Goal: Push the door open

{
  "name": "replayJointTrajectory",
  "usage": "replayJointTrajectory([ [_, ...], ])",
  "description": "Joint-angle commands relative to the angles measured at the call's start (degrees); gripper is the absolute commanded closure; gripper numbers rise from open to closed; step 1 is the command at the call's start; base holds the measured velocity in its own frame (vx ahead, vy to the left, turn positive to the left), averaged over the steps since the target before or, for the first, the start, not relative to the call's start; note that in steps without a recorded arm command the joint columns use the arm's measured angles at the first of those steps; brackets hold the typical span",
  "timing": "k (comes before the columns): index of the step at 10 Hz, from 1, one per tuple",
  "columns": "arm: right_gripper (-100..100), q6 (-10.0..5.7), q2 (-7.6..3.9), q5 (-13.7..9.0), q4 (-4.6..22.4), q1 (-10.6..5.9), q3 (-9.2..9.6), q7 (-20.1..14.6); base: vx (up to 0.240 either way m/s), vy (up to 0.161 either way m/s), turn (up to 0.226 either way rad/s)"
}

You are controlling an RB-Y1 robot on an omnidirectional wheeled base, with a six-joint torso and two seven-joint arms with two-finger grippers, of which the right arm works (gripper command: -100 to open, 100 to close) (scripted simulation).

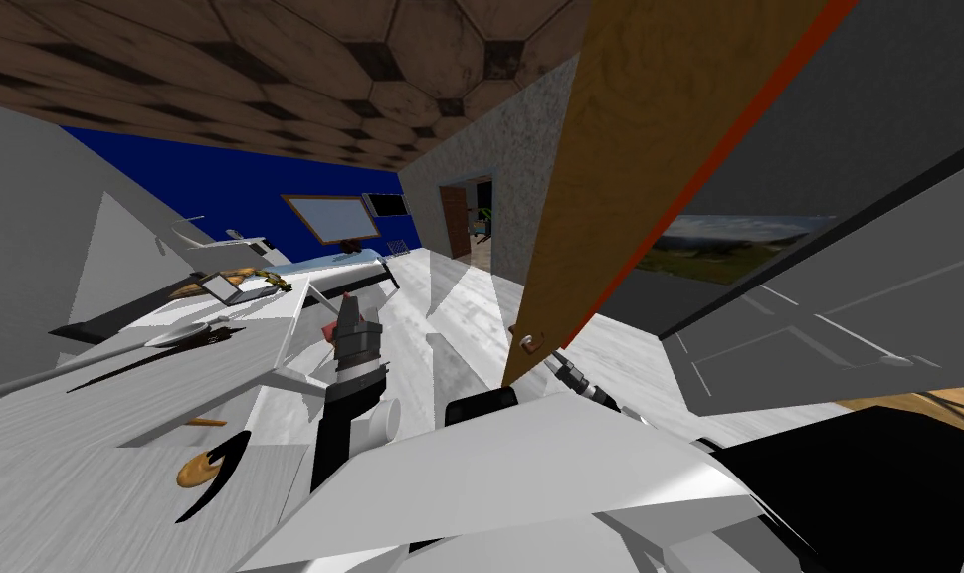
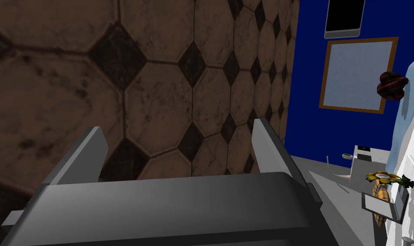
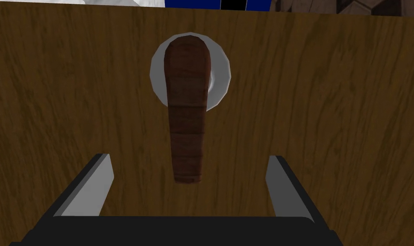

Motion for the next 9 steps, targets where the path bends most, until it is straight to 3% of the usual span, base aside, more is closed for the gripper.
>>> replayJointTrajectory([
  [1,-100,0.00,0.00,0.0,0.0,0.00,0.00,0.0,0.071,0.035,0.015],
  [2,100,0.00,0.00,0.0,0.0,0.00,0.00,0.0,-0.007,-0.003,-0.014],
  [7,100,0.00,0.00,0.0,0.0,0.00,0.00,0.0,-0.016,-0.008,-0.001],
  [8,-100,0.92,0.26,-1.5,0.3,0.23,-1.26,0.0,-0.064,0.047,-0.180],
  [9,-100,1.24,0.35,-2.0,0.5,0.31,-1.71,-0.1,-0.127,0.080,-0.192],
])
